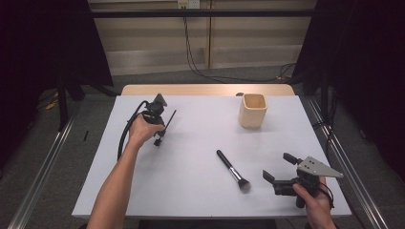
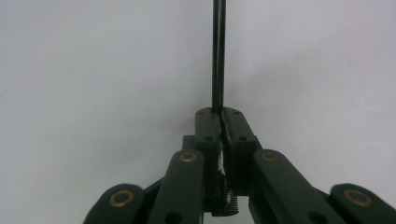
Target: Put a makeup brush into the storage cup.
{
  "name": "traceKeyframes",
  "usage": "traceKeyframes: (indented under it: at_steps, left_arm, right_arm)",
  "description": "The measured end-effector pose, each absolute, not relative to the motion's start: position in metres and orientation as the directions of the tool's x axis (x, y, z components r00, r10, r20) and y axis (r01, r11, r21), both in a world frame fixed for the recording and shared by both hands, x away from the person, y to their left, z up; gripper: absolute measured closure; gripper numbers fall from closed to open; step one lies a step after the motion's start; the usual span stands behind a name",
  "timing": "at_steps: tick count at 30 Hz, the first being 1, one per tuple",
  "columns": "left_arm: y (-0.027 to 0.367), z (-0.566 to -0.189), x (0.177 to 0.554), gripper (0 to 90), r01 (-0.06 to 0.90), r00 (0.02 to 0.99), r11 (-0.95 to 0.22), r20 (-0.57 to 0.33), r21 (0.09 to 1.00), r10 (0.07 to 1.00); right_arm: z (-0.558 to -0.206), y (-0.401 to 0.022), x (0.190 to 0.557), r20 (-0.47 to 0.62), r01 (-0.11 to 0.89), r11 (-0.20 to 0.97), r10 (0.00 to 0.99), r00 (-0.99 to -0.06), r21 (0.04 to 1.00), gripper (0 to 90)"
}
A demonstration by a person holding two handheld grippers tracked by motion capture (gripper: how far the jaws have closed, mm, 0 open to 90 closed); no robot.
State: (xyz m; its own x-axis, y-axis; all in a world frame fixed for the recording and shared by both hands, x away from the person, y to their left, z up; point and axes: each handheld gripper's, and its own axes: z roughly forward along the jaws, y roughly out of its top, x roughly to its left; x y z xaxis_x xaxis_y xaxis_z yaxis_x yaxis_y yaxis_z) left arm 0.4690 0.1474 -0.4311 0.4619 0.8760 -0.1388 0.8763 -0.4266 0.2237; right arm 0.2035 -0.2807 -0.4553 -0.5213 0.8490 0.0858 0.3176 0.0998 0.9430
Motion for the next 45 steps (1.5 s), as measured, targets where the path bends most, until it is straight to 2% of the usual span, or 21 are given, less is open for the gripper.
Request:
traceKeyframes:
  at_steps: [11,20,26,33,40,45]
  left_arm:
    - [0.166,-0.419,0.459,86.0,0.838,0.485,-0.384,-0.208,0.387,0.849]
    - [0.192,-0.416,0.447,86.0,0.785,0.491,-0.34,-0.185,0.518,0.851]
    - [0.203,-0.413,0.438,86.0,0.74,0.499,-0.291,-0.205,0.607,0.842]
    - [0.211,-0.414,0.428,86.0,0.689,0.511,-0.282,-0.172,0.667,0.842]
    - [0.219,-0.413,0.414,85.9,0.63,0.536,-0.211,-0.222,0.747,0.814]
    - [0.226,-0.413,0.403,85.9,0.586,0.558,-0.188,-0.224,0.788,0.799]
  right_arm:
    - [-0.455,-0.281,0.203,0.086,0.318,0.099,0.85,-0.52,0.943,0.0]
    - [-0.455,-0.281,0.203,0.083,0.317,0.101,0.851,-0.519,0.943,0.0]
    - [-0.455,-0.281,0.204,0.085,0.318,0.098,0.852,-0.516,0.943,0.0]
    - [-0.455,-0.281,0.203,0.085,0.318,0.098,0.853,-0.515,0.943,0.0]
    - [-0.455,-0.281,0.203,0.087,0.317,0.095,0.853,-0.514,0.944,0.0]
    - [-0.455,-0.281,0.203,0.088,0.316,0.092,0.855,-0.511,0.944,0.0]
